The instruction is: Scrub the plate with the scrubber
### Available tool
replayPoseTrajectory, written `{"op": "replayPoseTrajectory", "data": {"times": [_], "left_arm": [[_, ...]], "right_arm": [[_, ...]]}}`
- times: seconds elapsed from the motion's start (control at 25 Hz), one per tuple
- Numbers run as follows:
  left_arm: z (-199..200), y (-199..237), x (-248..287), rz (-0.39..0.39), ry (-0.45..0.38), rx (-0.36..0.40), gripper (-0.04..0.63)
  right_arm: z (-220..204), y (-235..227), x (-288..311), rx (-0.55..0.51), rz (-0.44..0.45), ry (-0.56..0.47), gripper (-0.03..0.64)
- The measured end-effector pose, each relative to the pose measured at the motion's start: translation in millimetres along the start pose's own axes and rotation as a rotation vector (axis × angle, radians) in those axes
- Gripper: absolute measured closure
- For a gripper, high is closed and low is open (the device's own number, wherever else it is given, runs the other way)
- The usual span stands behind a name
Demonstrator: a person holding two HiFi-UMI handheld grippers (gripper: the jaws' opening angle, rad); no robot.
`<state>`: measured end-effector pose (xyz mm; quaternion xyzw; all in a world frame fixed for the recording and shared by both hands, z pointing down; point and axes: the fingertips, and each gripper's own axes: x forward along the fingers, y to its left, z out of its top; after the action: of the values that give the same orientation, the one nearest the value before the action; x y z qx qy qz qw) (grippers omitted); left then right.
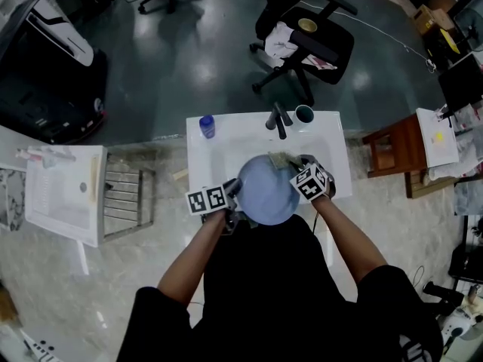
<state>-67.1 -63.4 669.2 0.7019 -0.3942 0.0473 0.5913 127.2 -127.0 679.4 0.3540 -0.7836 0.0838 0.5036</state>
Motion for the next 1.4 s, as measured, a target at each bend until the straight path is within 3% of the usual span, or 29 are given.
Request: {"op": "replayPoseTrajectory", "data": {"times": [0.64,1.4], "left_arm": [[5,7,4,0.017,-0.010,-0.028,0.534],[21,13,4,0.001,-0.053,-0.097,0.532]], "right_arm": [[-31,2,-6,0.037,0.019,0.033,0.551],[-59,16,-12,0.161,0.112,0.074,0.551]]}}
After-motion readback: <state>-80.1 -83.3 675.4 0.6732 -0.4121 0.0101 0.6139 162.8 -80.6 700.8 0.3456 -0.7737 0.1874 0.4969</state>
